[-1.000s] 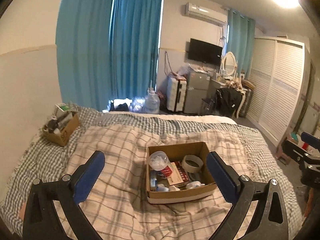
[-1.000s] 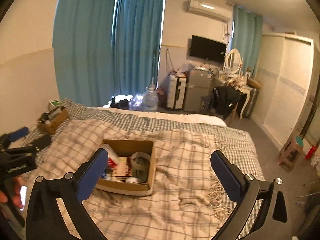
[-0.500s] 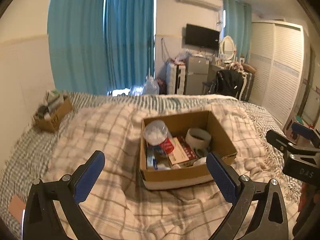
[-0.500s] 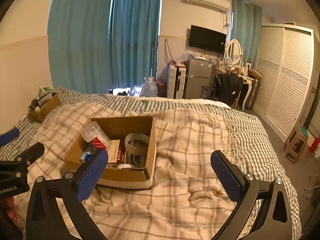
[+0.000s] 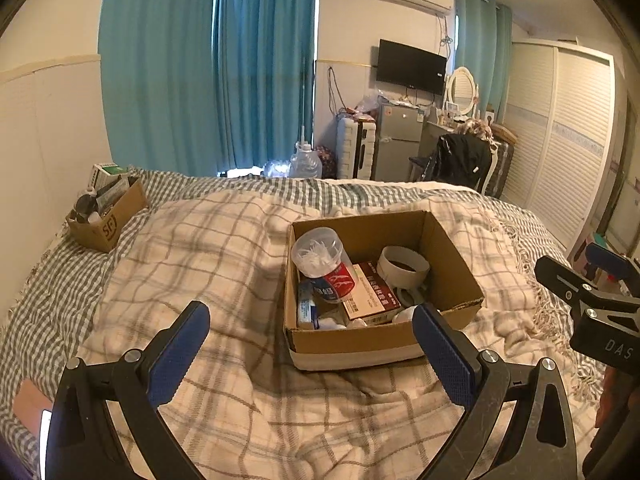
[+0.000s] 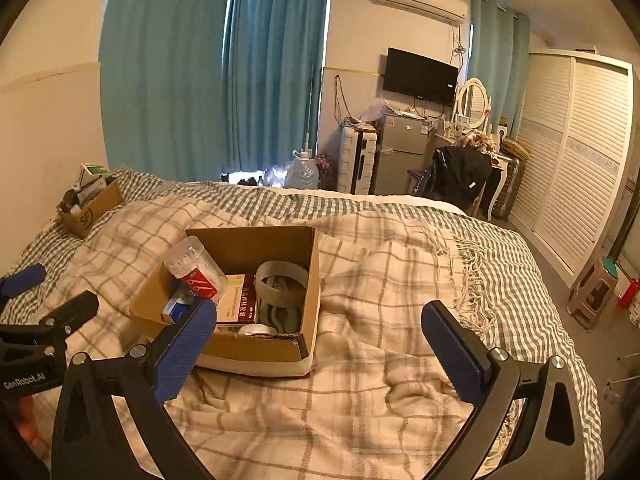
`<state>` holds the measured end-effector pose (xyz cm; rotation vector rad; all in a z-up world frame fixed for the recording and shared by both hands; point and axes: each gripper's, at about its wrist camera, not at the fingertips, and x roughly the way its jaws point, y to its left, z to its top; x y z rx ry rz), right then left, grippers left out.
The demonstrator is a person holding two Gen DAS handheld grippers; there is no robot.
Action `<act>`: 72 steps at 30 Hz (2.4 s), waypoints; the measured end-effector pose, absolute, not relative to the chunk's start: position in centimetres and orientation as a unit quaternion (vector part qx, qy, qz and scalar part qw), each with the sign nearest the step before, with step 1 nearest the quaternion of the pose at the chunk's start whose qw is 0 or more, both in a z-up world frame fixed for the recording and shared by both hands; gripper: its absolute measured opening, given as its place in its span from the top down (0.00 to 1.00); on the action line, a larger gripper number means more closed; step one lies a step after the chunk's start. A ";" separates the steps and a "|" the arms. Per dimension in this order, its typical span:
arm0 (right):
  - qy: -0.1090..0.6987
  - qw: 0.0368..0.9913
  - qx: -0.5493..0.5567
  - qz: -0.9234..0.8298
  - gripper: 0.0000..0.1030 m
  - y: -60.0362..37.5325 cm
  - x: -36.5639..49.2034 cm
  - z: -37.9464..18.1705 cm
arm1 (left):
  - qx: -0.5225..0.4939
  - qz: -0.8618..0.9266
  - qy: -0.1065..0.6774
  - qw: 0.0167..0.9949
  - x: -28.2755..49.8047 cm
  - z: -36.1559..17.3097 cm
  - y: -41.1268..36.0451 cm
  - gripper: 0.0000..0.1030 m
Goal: Organize objects
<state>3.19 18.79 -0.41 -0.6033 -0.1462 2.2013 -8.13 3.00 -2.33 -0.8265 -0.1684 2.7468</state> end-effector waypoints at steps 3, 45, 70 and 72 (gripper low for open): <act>-0.058 0.412 -0.242 0.876 0.00 18.7 3.2 -0.5 | -0.283 0.949 -0.058 0.129 -8.1 -2.2 2.9 0.00; -0.056 0.410 -0.245 0.877 0.00 18.5 2.8 -1.0 | -0.285 0.949 -0.067 0.119 -8.3 -2.4 2.2 0.00; -0.056 0.409 -0.249 0.876 0.00 18.5 2.5 -1.4 | -0.297 0.945 -0.077 0.114 -8.1 -2.8 2.2 0.00; -0.056 0.410 -0.248 0.876 0.00 18.6 2.5 -1.4 | -0.295 0.946 -0.080 0.112 -8.0 -2.8 2.1 0.00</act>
